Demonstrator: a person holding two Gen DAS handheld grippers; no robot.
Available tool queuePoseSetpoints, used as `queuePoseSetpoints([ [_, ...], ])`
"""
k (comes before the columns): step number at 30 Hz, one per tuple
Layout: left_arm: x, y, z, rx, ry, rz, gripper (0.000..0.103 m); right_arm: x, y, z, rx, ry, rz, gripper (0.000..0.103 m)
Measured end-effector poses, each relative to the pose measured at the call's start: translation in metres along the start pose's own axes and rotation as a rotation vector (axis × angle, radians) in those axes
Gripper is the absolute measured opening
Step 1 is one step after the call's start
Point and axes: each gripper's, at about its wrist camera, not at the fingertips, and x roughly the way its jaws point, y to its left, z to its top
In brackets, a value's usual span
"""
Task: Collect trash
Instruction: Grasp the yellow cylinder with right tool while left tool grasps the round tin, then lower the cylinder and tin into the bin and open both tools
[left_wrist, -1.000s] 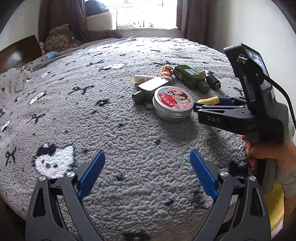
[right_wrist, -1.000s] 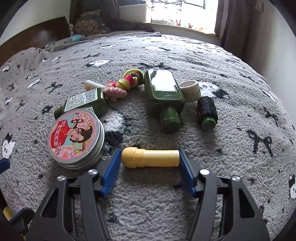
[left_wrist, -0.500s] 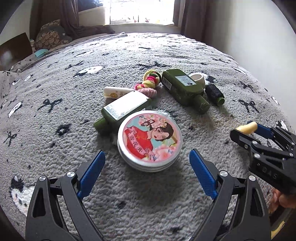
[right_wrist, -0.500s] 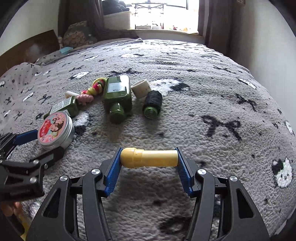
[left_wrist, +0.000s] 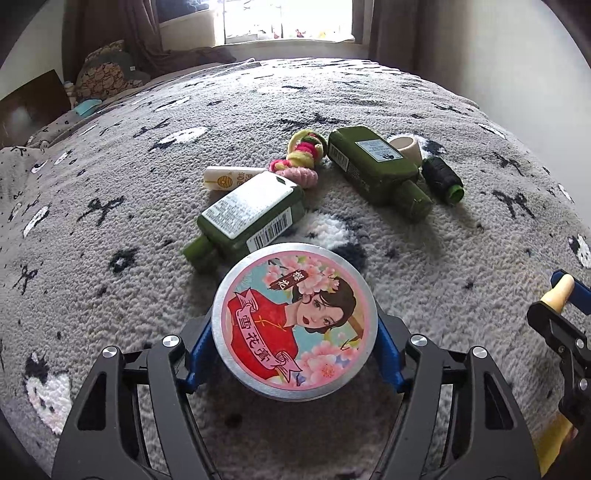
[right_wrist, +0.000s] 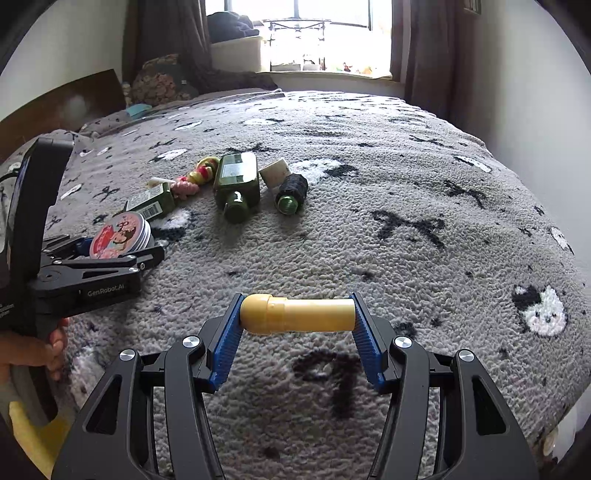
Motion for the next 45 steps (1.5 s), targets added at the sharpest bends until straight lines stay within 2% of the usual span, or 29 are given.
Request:
queuePoseSetpoints([
  [8,-0.051,0.007,-0.051,-0.014,-0.072,-0.007,0.067,-0.032,0.018,-0.025,-0.033,-0.031,0.028,0.057],
  [17,-0.124,0.015,-0.102,-0.011,-0.175,-0.005,0.067,-0.084,0.039,-0.055,-0.078,-0.107,0.070,0.057],
  [22,-0.144,0.015,-0.138,-0.011,-0.177,0.012,0.067,-0.100,0.045,-0.078,-0.086,-0.108,0.077,0.057],
  [26,-0.148,0.013,-0.168,-0.013,-0.144,0.009,0.067,-0.102,0.053,-0.099,-0.100,-0.086,0.067,0.057],
  [31,-0.139,0.005,-0.201,-0.011,-0.067,-0.027,0.067,-0.092,0.061,-0.127,-0.107,-0.019,0.076,0.057],
  [41,-0.098,-0.017,-0.255,0.036,0.128,-0.074,0.067,-0.068,0.067,-0.167,-0.094,0.117,0.108,0.057],
  [45,-0.079,-0.022,-0.276,0.033,0.228,-0.115,0.067,-0.049,0.070,-0.181,-0.071,0.200,0.141,0.057],
])
